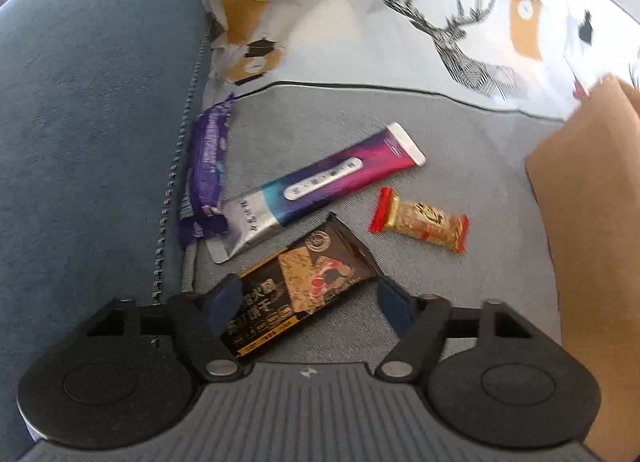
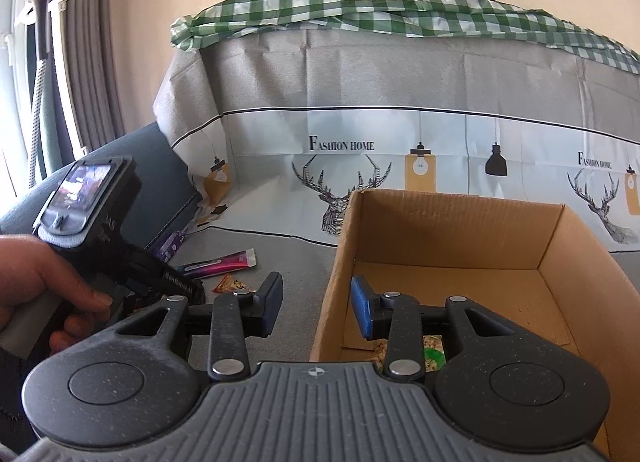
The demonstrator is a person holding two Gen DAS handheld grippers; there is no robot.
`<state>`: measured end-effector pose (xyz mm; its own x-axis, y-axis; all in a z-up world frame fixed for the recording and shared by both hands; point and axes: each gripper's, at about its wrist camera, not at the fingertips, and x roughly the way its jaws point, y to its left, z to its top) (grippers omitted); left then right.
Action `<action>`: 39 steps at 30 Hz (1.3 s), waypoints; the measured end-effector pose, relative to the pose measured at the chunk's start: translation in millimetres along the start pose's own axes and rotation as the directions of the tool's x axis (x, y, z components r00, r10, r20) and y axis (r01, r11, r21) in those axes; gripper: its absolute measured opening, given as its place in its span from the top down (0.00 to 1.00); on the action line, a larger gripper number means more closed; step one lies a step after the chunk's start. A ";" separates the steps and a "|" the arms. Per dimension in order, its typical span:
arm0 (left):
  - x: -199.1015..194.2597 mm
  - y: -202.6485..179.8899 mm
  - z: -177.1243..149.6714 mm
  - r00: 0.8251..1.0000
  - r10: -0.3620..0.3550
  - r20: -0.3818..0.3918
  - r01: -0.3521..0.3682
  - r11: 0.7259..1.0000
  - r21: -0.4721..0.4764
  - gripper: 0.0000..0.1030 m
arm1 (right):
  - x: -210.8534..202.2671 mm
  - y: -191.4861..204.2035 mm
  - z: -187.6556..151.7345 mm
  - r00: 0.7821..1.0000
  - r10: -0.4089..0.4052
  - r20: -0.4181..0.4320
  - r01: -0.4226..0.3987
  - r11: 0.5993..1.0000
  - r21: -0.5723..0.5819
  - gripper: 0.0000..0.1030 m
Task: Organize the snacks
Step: 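Move the left gripper to the chocolate biscuit bar while the right hovers over the box, then grasp the small red-gold wrapped candy with the right gripper while the left lowers to the biscuit bar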
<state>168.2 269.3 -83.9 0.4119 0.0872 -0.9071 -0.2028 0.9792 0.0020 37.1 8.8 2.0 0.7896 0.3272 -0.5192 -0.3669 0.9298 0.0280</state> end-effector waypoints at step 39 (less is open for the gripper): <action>-42.5 43.7 22.6 0.947 -0.287 0.145 0.311 0.931 -0.191 0.34 | 174.5 87.0 0.2 0.882 0.041 -0.470 -0.097 0.991 -0.095 0.83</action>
<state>161.9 312.5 -35.8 0.5768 -0.1715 -0.7987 -0.2303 0.9039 -0.3604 143.1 146.8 -86.0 0.4497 0.2475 -0.8582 -0.4869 0.8734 -0.0033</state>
